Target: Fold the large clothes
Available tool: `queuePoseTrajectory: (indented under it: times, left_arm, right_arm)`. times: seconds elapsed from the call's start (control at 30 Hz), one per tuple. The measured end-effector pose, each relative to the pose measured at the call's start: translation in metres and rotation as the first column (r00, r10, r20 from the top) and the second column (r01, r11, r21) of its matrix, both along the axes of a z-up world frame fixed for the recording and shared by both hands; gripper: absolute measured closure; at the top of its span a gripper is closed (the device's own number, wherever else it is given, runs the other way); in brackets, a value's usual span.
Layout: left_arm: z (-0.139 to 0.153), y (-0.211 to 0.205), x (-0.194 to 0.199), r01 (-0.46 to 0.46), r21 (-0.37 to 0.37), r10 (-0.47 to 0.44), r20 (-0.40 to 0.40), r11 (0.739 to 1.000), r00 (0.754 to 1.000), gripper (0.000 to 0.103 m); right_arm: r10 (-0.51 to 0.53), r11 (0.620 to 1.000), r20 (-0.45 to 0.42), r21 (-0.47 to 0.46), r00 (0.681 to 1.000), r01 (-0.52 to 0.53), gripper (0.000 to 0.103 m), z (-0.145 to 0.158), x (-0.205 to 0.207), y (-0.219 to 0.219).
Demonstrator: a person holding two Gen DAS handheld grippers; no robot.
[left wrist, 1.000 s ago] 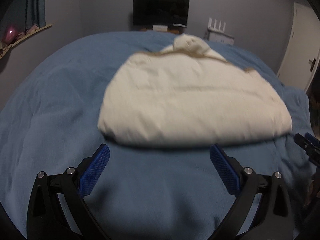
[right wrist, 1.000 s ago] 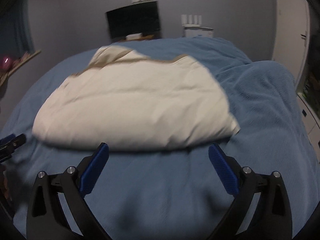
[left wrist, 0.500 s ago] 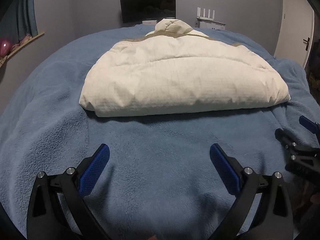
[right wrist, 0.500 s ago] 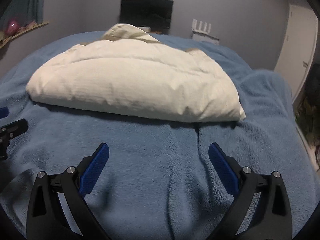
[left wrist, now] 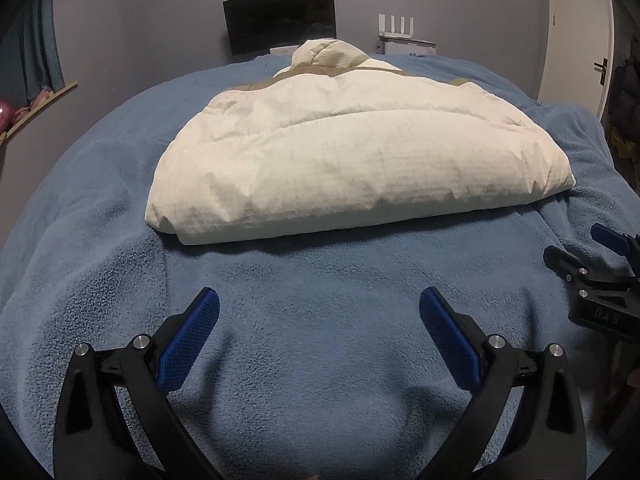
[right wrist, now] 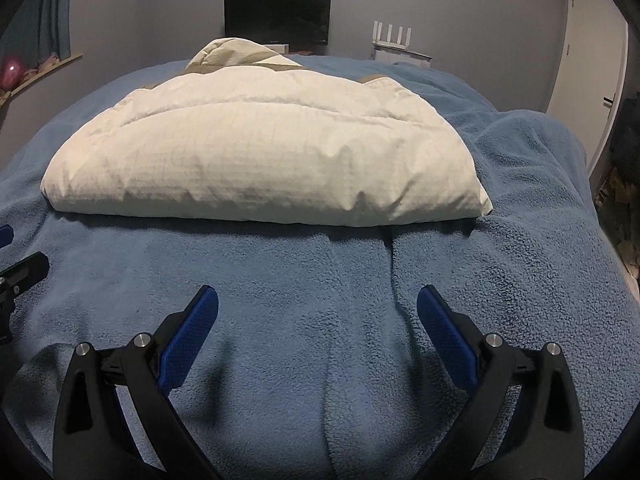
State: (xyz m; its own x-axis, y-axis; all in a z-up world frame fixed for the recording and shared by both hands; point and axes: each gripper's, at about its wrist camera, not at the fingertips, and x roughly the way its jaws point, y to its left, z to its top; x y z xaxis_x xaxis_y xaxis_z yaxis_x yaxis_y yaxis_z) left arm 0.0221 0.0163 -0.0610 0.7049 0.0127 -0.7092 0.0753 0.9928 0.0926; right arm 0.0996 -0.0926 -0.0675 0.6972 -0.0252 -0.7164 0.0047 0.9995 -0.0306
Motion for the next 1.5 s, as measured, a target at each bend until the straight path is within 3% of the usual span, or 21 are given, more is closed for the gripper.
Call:
queuePoseTrajectory:
  times: [1.5]
  left_arm:
    - [-0.0012,0.0006,0.0009,0.001,-0.007,-0.001,-0.006,1.000,1.000,0.007]
  right_arm:
    - [0.002,1.000,-0.017,-0.012,1.000,-0.003,0.008,-0.0062,0.0011,0.0012]
